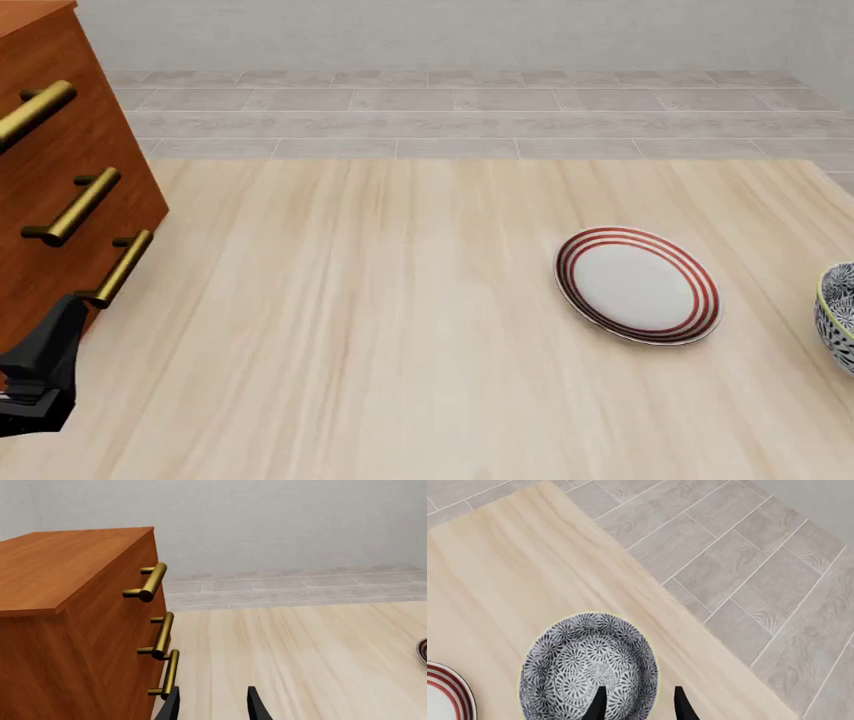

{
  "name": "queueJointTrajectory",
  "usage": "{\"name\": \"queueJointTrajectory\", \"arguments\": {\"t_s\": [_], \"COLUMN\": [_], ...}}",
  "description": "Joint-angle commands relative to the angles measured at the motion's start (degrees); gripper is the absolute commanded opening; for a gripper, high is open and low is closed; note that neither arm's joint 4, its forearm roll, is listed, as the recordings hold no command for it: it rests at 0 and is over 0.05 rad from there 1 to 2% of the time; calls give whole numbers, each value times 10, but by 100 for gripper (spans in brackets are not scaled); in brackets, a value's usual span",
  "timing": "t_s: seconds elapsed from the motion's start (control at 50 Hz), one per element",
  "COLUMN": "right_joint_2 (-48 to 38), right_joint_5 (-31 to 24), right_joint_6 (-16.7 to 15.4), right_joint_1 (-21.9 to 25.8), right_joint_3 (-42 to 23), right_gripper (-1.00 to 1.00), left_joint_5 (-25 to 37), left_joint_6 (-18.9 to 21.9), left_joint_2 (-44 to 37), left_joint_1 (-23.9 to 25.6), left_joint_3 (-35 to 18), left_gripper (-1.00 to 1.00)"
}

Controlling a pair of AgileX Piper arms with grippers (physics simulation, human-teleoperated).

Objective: Put the bowl on top of the cabinet.

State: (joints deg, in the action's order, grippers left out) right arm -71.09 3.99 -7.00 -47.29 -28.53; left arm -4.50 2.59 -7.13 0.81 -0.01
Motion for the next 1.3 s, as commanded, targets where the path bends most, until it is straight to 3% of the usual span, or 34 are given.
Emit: {"name": "queueJointTrajectory", "arguments": {"t_s": [0.02, 1.3], "right_joint_2": [-33, -137], "right_joint_5": [24, 114], "right_joint_6": [2, -19], "right_joint_1": [-5, -10], "right_joint_3": [3, 25], "right_gripper": [100, 100], "left_joint_5": [-4, -10], "left_joint_6": [1, 4], "left_joint_2": [-5, -15], "left_joint_1": [0, -1], "left_joint_3": [0, 0], "left_gripper": [100, 100]}}
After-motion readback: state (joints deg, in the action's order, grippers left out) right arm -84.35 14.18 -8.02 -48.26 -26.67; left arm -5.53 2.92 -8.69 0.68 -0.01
